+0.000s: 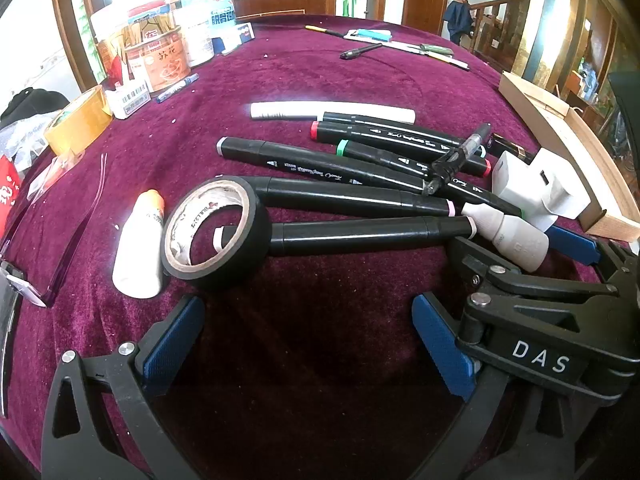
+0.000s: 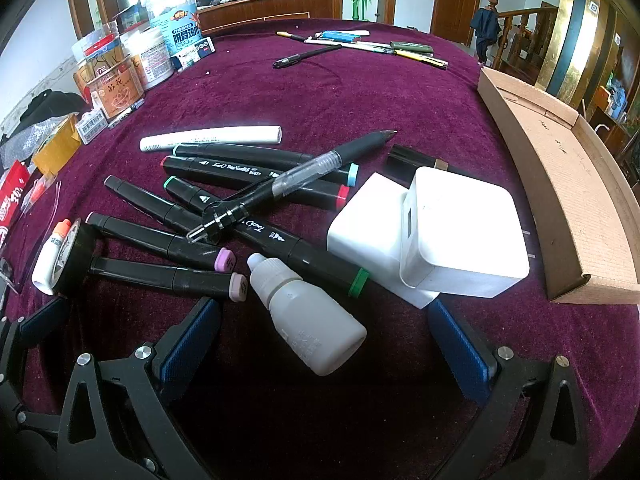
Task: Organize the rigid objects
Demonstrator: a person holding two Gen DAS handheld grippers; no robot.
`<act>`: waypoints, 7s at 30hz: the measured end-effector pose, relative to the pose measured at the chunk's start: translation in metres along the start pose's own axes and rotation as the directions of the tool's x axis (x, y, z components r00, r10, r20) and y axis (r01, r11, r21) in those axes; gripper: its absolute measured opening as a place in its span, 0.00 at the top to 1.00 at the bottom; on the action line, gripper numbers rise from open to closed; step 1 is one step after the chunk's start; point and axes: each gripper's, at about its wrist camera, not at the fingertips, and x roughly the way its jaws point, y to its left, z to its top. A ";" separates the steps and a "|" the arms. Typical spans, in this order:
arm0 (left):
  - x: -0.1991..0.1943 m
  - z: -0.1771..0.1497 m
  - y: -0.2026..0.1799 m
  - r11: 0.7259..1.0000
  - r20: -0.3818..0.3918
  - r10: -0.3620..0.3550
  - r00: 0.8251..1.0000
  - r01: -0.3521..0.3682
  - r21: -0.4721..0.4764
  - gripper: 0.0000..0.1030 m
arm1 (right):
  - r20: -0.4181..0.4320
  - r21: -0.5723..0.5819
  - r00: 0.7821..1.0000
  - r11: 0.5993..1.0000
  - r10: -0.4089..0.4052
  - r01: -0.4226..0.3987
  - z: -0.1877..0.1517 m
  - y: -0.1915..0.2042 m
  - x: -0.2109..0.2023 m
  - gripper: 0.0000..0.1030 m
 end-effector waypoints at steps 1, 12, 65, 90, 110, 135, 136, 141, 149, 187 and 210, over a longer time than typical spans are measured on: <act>0.000 0.000 0.000 1.000 0.002 0.000 1.000 0.000 0.000 0.00 | 0.000 0.000 1.000 1.000 0.000 0.000 0.000 0.000 0.000 0.01; -0.007 0.000 0.004 0.998 -0.003 -0.034 0.999 0.035 0.055 0.00 | -0.001 -0.001 1.000 1.000 -0.001 0.001 0.000 0.001 0.000 0.02; 0.008 0.037 0.095 0.992 -0.203 -0.062 0.977 0.038 -0.116 0.67 | -0.179 -0.257 0.921 0.887 0.346 -0.383 0.018 -0.033 -0.064 0.52; 0.003 0.028 0.094 0.996 -0.158 -0.071 0.985 0.062 -0.058 0.67 | -0.371 -0.265 0.891 0.890 0.262 -0.372 0.028 -0.002 0.001 0.76; -0.022 0.020 0.059 0.988 -0.143 -0.155 0.978 0.152 -0.029 0.67 | -0.346 -0.128 0.870 0.901 0.352 -0.415 0.001 -0.023 -0.023 0.77; -0.034 0.010 0.071 0.979 -0.196 -0.203 0.959 0.200 -0.033 0.48 | -0.345 -0.109 0.880 0.917 0.328 -0.384 -0.006 -0.029 -0.025 0.77; -0.036 0.009 0.075 0.979 -0.193 -0.203 0.960 0.199 -0.040 0.48 | -0.345 -0.108 0.880 0.918 0.326 -0.383 -0.006 -0.030 -0.024 0.77; -0.034 0.004 0.078 0.981 -0.215 -0.192 0.957 0.190 -0.033 0.48 | -0.349 -0.110 0.879 0.917 0.326 -0.384 -0.006 -0.029 -0.023 0.77; -0.026 0.000 0.068 0.982 -0.224 -0.190 0.956 0.190 -0.021 0.59 | -0.361 -0.118 0.875 0.915 0.322 -0.385 -0.006 -0.023 -0.020 0.77; -0.089 0.056 -0.023 0.913 -0.074 -0.393 0.916 0.399 0.085 0.76 | -0.161 0.072 0.908 0.922 0.388 -0.381 0.010 -0.090 -0.075 0.77; -0.101 0.103 -0.236 0.773 -0.181 -0.517 0.837 0.547 0.323 0.76 | 0.009 0.305 0.953 0.907 0.302 -0.291 0.009 -0.260 -0.122 0.77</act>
